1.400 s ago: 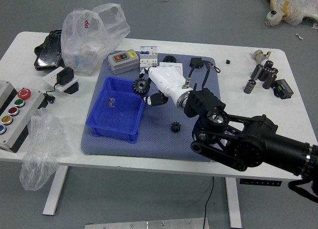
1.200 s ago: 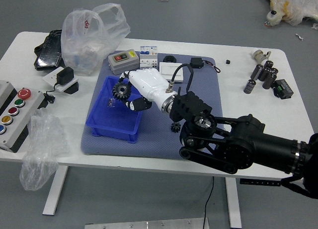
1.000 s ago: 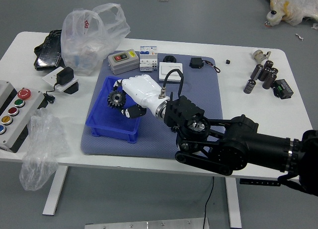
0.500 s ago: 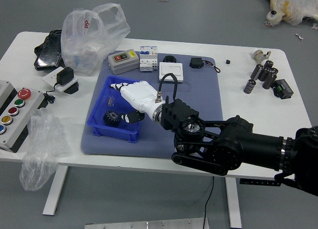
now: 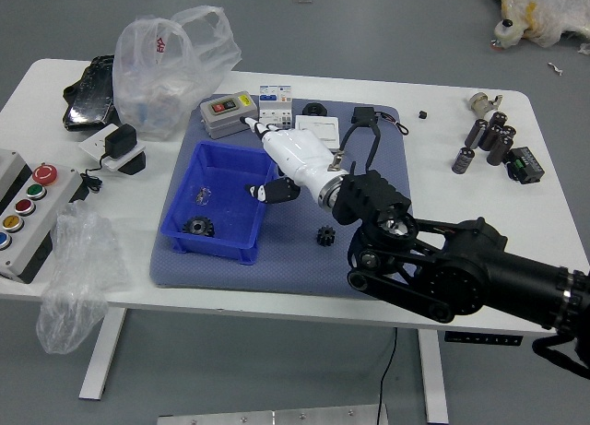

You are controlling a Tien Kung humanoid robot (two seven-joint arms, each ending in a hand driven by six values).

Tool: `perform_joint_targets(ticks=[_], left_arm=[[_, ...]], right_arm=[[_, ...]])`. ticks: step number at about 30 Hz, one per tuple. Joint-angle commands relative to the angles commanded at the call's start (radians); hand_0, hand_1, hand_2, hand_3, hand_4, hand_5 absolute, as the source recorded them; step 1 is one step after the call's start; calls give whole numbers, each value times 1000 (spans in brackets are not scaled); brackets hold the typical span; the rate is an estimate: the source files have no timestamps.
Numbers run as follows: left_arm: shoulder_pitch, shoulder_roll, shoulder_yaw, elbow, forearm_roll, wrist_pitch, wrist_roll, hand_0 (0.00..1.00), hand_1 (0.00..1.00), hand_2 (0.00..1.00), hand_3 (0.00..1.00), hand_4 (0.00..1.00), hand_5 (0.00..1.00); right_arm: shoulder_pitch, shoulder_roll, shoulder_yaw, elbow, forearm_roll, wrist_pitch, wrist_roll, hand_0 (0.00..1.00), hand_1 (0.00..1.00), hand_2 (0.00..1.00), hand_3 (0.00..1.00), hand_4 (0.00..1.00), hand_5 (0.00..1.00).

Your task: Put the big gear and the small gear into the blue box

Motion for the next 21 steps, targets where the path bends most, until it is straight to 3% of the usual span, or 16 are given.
perform_joint_targets(ticks=[1, 2, 4, 7, 8, 12, 21], left_arm=[[1, 0, 0, 0, 0, 0, 0, 667, 647, 644, 765, 778, 788], [2, 0, 0, 0, -1, 1, 0, 667, 647, 644, 765, 779, 788], [3, 0, -1, 0, -1, 1, 0, 667, 647, 644, 765, 779, 788], [2, 0, -2, 0, 2, 1, 1, 667, 647, 644, 765, 779, 788], [1, 0, -2, 1, 2, 1, 1, 667, 647, 644, 765, 781, 787], [0, 0, -4, 1, 6, 0, 1, 667, 647, 644, 765, 781, 787], [2, 0, -5, 1, 6, 1, 2, 667, 647, 644, 765, 781, 784]], right_arm=[[-16, -12, 19, 19, -10, 8, -18, 185, 326, 847, 912, 796, 299], [-33, -23, 41, 39, -19, 16, -39, 177, 320, 831, 875, 863, 369], [-65, -34, 72, 63, -29, 29, -77, 177, 320, 831, 875, 863, 369], [-94, -31, 73, 45, -19, 42, -101, 177, 320, 831, 875, 863, 369], [-103, -29, 67, 33, -12, 49, -107, 180, 321, 832, 868, 932, 448], [-128, -30, 47, 20, 4, 76, -129, 180, 321, 832, 868, 932, 448], [-153, -61, 54, 58, -21, 137, -172, 183, 322, 821, 857, 964, 477]])
